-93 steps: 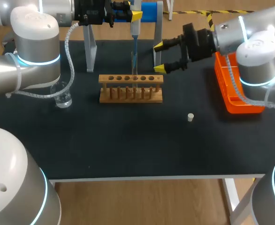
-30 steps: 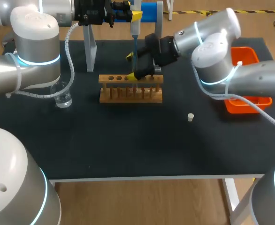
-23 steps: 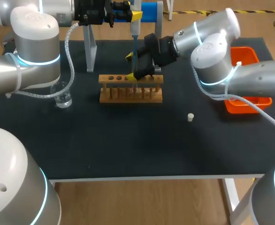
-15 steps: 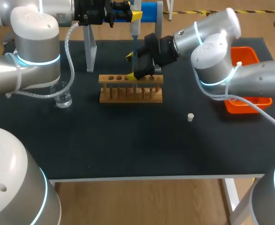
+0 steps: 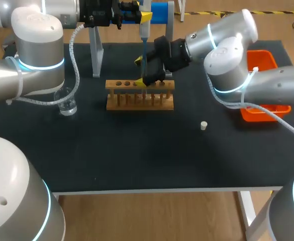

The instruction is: Invert the test tube, pick up the pipette, mount the tip to pipette, aspirate from beaker and dispense into the tube, eject the tip, return the pipette, and cap with the stopper.

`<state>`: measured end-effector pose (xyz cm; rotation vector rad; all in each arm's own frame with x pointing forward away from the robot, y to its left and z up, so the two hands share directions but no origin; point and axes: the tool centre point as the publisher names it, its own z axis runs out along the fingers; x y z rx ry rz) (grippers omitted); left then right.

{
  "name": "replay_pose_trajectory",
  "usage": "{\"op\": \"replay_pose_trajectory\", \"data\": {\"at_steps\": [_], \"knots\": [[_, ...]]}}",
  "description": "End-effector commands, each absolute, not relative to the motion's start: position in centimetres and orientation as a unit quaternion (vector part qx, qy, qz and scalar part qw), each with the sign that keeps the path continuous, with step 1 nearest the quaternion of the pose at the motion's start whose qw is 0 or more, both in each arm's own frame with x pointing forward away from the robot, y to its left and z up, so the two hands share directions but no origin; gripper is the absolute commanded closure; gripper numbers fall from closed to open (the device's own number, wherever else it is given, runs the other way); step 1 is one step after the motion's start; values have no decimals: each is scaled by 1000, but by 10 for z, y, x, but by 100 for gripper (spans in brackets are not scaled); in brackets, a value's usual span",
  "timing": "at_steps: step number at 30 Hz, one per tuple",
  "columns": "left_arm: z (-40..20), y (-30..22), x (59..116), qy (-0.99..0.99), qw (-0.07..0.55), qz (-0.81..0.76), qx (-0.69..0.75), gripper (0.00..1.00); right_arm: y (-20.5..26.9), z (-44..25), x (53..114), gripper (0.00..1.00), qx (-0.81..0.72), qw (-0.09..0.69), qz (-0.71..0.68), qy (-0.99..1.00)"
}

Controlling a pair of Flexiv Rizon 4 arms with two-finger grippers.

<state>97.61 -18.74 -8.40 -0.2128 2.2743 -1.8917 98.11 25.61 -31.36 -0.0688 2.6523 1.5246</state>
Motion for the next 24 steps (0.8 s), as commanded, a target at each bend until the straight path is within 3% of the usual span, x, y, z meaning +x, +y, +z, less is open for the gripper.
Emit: {"op": "replay_pose_trajectory", "data": {"at_steps": [1,24], "knots": [[-84,-188,976,764,88,-635,-72,100,255,-313,981,0,-23,40,497,866],[-73,-192,966,764,100,-634,-68,100,255,-313,981,0,-23,40,497,866]]}}
